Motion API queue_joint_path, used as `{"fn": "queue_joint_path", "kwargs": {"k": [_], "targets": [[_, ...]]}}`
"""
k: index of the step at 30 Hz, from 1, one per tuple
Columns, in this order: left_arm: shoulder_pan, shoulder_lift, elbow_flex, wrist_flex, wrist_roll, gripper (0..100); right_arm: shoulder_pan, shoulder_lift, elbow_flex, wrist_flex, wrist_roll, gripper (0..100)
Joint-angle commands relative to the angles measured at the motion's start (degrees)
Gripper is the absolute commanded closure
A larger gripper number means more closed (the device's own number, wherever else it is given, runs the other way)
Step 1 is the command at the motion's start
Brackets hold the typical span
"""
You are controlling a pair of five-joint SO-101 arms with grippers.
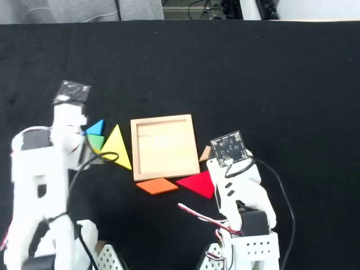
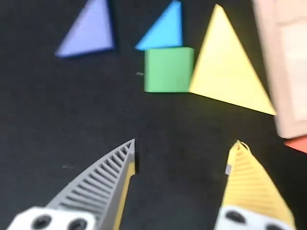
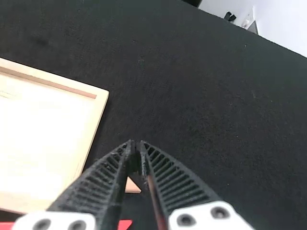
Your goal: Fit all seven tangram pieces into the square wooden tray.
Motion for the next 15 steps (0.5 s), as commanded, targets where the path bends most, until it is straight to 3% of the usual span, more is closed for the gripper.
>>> {"fn": "queue_joint_path", "kwargs": {"k": [1, 8, 15], "targets": [[8.1, 6.4, -4.7, 0.9, 13.3, 70, -0.5, -4.0, -0.1, 0.3, 0.4, 97.7], [11.0, 7.5, -4.6, -4.9, 29.2, 70, -0.5, -4.0, -0.1, 0.4, 0.5, 97.7], [10.6, 7.6, -4.2, -10.5, 31.3, 70, -0.4, -4.0, -0.1, 0.4, 0.5, 97.7]]}}
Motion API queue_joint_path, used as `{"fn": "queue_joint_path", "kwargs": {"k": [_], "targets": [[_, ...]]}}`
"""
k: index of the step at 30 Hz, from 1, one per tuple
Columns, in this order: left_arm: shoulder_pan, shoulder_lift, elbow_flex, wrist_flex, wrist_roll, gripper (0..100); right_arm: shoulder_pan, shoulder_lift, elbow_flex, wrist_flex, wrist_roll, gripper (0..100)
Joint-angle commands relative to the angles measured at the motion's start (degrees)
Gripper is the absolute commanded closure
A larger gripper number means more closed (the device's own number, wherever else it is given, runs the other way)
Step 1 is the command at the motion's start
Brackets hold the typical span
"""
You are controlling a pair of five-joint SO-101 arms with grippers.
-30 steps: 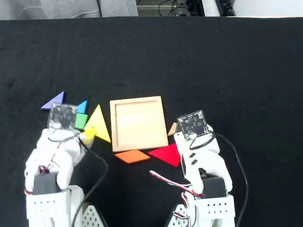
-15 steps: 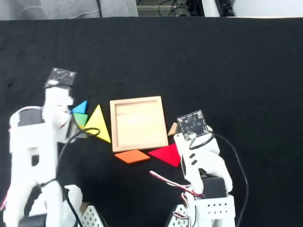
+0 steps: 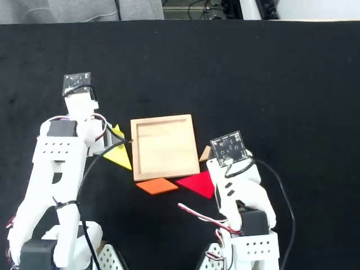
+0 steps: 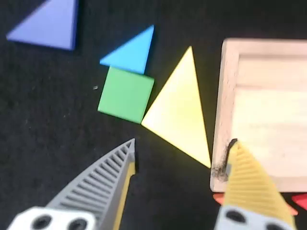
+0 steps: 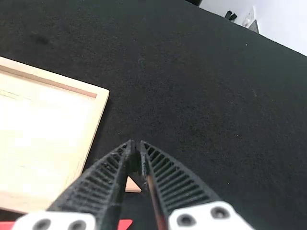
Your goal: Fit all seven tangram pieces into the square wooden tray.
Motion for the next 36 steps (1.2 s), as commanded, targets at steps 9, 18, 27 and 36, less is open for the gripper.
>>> {"fn": "queue_joint_path", "kwargs": {"k": [9, 18, 27, 36], "targets": [[0.1, -0.7, 5.8, -7.9, -2.5, 70, -0.2, -3.9, -0.1, 0.4, 0.6, 97.5], [0.0, -4.7, 19.9, -23.0, -9.8, 70, -0.5, -3.9, -1.5, 4.2, 4.4, 90.9], [-5.6, -40.4, 40.1, -30.5, -8.0, 70, -0.5, -3.0, -10.1, 10.0, 4.3, 90.7], [-4.7, -76.7, 57.2, -27.3, -7.4, 70, -1.9, 28.4, -33.2, 16.2, 3.0, 90.7]]}}
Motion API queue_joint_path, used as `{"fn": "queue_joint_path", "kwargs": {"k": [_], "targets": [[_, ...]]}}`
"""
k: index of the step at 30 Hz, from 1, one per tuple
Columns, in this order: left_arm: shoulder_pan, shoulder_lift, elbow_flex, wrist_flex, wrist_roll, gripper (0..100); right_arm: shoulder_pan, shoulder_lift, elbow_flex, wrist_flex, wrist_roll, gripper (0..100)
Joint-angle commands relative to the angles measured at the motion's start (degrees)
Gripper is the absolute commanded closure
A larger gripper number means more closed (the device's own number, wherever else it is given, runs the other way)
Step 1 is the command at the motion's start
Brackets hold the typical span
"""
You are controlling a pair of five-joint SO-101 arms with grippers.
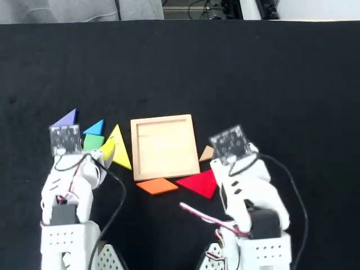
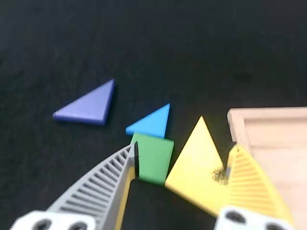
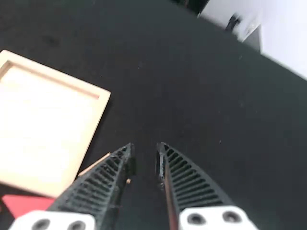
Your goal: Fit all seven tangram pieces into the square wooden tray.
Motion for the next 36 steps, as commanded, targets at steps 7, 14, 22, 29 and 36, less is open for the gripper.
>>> {"fn": "queue_joint_path", "kwargs": {"k": [7, 14, 22, 29, 36], "targets": [[0.0, -15.1, 3.0, 6.4, -1.4, 70, -17.8, 43.2, -24.1, 19.8, 14.6, 90.7], [0.2, -15.6, 3.0, 8.5, -4.8, 70, -20.7, 44.5, -28.2, 26.7, 23.3, 84.2], [0.0, -15.4, 3.0, 8.7, -4.8, 70, -20.3, 31.1, -24.7, 42.9, 40.8, 60.3], [-0.3, -15.4, 3.0, 10.5, -7.7, 70, -14.0, 21.2, -13.0, 32.6, 52.4, 66.0], [-0.3, -15.4, 3.0, 10.5, -8.4, 70, -13.8, 30.2, -12.3, 26.5, 55.3, 65.9]]}}
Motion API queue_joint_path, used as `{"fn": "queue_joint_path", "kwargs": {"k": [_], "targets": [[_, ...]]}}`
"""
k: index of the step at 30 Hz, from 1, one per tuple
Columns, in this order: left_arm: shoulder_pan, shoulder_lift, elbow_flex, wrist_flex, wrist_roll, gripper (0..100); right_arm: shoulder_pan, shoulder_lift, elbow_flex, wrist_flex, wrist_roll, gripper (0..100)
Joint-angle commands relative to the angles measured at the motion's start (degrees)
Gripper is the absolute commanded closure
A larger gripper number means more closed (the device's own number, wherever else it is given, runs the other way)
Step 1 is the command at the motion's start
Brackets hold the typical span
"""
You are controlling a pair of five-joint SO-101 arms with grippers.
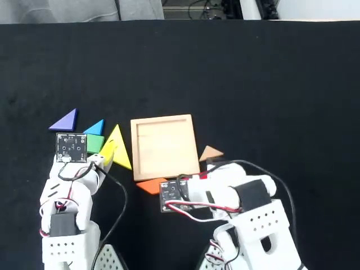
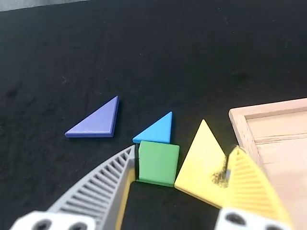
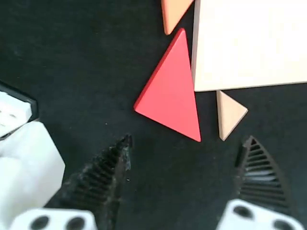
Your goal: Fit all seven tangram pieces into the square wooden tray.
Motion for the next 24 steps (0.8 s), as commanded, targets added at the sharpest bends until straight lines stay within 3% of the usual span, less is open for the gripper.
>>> {"fn": "queue_joint_path", "kwargs": {"k": [1, 10, 16, 24], "targets": [[-0.3, -0.6, 1.1, 0.3, -0.5, 70, 0.7, 7.7, 0.3, -4.6, 1.8, 65.9], [-0.3, -0.6, 1.1, 0.3, -0.6, 70, 0.9, 29.8, 1.4, -16.9, 1.6, 65.9], [-0.3, -0.6, 1.1, 0.3, -0.6, 70, 5.3, 34.4, 1.3, -23.4, 1.8, 65.8], [-0.3, -0.6, 1.1, 0.3, -0.6, 70, 5.1, 35.3, 1.5, -22.3, 2.0, 65.8]]}}
